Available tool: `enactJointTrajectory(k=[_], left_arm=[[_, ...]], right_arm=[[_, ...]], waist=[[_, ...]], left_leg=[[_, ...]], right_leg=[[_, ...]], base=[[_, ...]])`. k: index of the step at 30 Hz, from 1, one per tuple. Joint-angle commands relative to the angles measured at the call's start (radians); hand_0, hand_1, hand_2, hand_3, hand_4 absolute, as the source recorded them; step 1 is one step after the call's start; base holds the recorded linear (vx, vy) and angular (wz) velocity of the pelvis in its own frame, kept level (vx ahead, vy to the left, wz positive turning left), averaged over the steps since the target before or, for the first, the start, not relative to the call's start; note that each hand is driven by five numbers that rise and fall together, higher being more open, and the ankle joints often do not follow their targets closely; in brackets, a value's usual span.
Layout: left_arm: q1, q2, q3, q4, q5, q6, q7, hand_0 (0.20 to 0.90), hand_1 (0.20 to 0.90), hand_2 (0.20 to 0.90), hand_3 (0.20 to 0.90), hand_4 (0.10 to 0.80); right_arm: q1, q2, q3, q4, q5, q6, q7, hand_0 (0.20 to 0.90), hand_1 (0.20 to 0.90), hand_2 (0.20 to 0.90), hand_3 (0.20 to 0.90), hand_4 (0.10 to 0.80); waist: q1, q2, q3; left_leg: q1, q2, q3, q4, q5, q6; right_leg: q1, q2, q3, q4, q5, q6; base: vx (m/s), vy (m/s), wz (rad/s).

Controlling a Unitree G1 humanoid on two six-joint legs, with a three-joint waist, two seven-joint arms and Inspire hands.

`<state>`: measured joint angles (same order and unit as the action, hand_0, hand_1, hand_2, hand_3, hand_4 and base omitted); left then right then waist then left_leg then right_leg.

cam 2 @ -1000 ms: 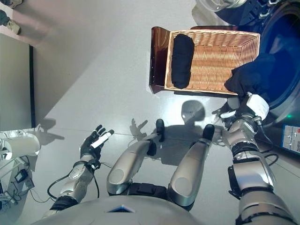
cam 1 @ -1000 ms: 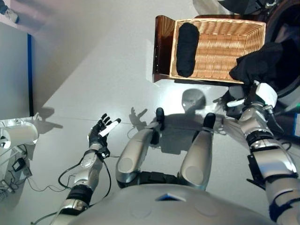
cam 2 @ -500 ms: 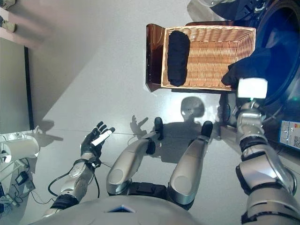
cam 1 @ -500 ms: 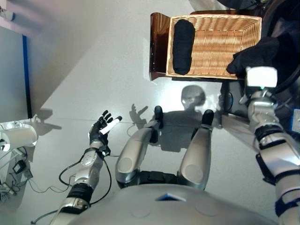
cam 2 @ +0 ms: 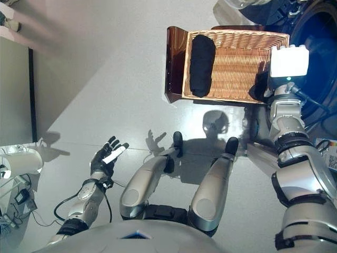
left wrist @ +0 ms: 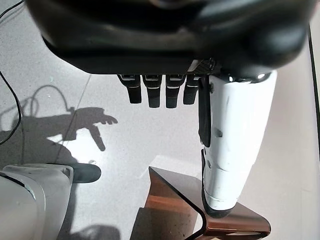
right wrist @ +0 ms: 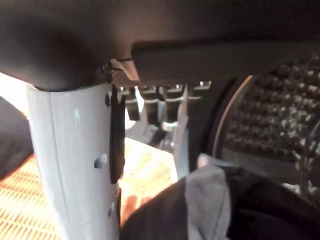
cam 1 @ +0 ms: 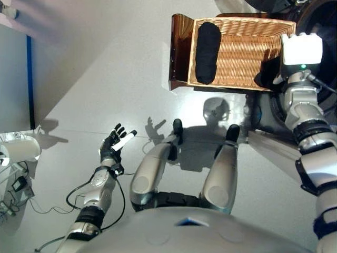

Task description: Pick up the clothes and place them into the washing machine

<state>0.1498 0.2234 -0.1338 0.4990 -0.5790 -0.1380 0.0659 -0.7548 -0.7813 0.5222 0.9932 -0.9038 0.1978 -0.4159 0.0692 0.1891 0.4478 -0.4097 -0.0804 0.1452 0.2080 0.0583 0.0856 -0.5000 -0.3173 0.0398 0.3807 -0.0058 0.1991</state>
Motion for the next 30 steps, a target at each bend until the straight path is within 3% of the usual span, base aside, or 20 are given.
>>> enactJointTrajectory(k=[1,17,30], left_arm=[[0.06,0.087,0.017,-0.087,0.02,-0.077,0.033,0.9,0.9,0.9,0.9,0.8],[0.079,0.099,0.024,-0.132,0.002,-0.09,0.041,0.9,0.9,0.9,0.9,0.8],[0.087,0.111,0.036,-0.171,0.001,-0.095,0.051,0.9,0.9,0.9,0.9,0.8]], right_arm=[[-0.111,-0.038,0.036,-0.045,0.0,0.039,-0.082,0.9,0.9,0.9,0.9,0.8],[-0.219,-0.006,0.175,0.115,-0.059,0.059,-0.022,0.9,0.9,0.9,0.9,0.8],[-0.263,-0.015,0.252,0.162,-0.128,0.079,0.03,0.9,0.9,0.9,0.9,0.8]], waist=[[0.016,-0.019,-0.065],[0.031,-0.01,-0.016],[0.032,-0.027,0.015]], left_leg=[[-0.063,0.058,-0.043,0.064,-0.05,-0.103],[-0.126,0.056,-0.048,0.104,-0.05,-0.099],[-0.192,0.059,-0.054,0.154,-0.061,-0.1]], right_leg=[[-0.056,0.027,-0.013,0.002,0.04,-0.069],[-0.116,0.03,-0.007,0.033,0.036,-0.077],[-0.178,0.042,0.001,0.09,0.022,-0.087]], base=[[0.0,0.0,0.0],[-0.004,0.001,0.01],[-0.01,-0.004,0.03]])
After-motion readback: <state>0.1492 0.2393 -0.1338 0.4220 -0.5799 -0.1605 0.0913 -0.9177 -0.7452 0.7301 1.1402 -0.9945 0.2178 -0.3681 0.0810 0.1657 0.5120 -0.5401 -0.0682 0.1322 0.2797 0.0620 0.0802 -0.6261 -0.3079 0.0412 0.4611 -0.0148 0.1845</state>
